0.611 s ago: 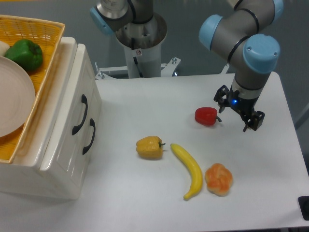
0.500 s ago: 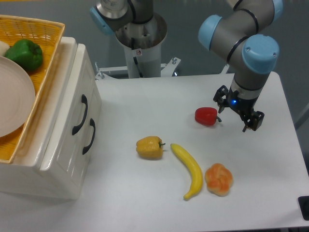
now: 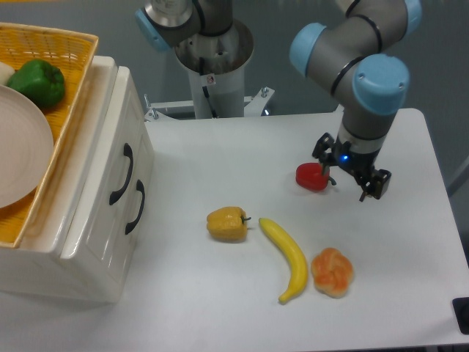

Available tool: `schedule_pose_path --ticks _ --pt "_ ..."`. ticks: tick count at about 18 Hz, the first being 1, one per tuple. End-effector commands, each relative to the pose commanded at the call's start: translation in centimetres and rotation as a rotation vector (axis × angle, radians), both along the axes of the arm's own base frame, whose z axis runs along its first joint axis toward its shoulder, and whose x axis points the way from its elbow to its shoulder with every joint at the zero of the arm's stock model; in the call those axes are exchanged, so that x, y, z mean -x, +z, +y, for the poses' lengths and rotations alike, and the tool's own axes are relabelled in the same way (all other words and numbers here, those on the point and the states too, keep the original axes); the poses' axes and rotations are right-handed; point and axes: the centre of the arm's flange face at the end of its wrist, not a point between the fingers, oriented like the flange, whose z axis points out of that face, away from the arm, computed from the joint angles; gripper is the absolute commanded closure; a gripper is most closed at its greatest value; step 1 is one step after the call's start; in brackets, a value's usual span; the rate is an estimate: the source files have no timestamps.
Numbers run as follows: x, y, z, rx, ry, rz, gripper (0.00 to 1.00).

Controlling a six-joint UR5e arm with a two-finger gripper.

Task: Slide the top white drawer open
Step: 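Move the gripper from beside the red pepper toward the white cabinet's top drawer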

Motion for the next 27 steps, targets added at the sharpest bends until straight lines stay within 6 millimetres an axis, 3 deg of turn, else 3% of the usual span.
schedule_pose_path --ticks 5,16,20,27 --pt "-2.9 1.9 -1.0 -0.013 0.144 -0.001 0.00" --pt "-13.3 3.0 4.7 0.001 0.371 -0.155 0.00" --pt "-16.9 4.6 6.0 -0.040 0.386 -0.218 0.00" --pt "-19.6 5.6 7.5 -0.080 0.420 -0.261 0.00"
